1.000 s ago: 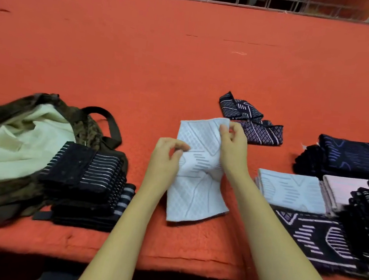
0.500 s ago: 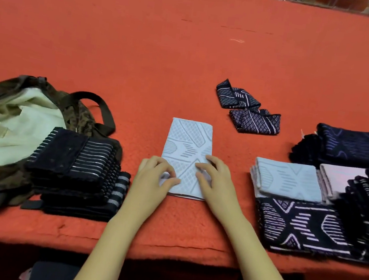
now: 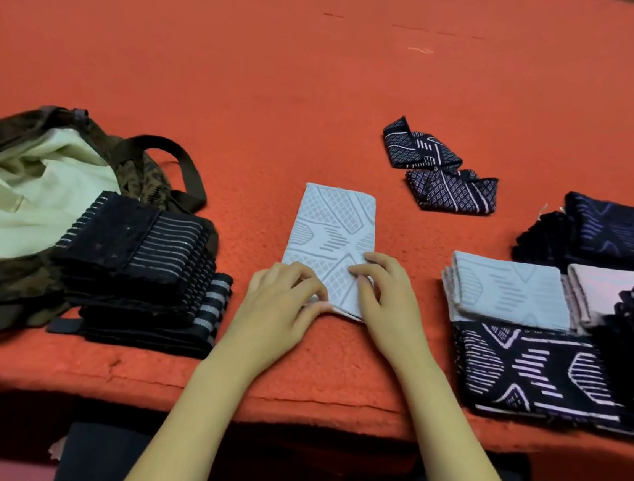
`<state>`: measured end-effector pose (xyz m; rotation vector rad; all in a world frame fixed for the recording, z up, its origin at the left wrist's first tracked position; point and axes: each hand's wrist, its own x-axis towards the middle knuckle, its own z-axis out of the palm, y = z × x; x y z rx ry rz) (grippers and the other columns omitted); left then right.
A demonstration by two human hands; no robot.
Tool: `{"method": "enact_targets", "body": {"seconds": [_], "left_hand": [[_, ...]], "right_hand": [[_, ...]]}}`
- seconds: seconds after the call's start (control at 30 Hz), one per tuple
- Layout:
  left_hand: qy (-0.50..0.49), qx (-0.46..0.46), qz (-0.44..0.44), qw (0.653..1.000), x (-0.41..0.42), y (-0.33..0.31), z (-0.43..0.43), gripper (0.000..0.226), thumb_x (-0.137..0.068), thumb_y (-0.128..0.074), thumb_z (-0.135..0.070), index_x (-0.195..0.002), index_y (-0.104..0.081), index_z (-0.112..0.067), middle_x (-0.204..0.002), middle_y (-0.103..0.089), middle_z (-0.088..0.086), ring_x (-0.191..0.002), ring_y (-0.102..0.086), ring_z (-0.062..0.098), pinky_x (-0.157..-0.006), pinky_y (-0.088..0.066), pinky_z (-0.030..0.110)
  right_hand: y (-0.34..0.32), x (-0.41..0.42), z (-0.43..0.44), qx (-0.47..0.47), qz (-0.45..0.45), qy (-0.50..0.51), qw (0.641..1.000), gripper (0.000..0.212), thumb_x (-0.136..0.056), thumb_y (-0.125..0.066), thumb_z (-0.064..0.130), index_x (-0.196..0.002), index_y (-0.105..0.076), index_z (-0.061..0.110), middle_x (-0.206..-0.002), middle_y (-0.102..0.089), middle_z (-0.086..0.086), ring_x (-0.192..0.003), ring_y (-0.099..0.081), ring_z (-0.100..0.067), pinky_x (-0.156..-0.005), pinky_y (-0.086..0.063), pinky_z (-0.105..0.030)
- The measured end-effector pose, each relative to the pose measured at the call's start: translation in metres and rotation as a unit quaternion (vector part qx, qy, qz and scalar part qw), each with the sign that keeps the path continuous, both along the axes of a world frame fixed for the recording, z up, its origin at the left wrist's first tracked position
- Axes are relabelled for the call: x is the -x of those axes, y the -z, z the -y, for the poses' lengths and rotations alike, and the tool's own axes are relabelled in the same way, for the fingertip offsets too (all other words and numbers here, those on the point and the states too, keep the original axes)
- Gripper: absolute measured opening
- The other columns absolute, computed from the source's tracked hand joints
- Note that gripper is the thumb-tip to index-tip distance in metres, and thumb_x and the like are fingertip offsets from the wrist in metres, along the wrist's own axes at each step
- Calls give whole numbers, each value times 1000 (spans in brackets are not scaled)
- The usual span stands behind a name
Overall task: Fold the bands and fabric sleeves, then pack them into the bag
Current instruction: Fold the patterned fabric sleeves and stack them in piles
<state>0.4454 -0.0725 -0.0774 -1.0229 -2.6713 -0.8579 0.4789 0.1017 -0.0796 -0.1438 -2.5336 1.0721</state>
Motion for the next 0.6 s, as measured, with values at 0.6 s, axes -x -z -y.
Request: {"method": "enact_targets", "body": {"seconds": [0.6], "left_hand": [[-108,-174,214,955,15,-17,-29,47,-72,-57,-60,-102,-64,-24,-100,-69,-6,-98,-64,16,-91,-47,37]], "right_hand": [[-15,2,-6,62,-10,153,986,31,-90,-61,30,-69,-43,16,-61,-53,-3,-64,-51,-28,-62,-39,-41]]}}
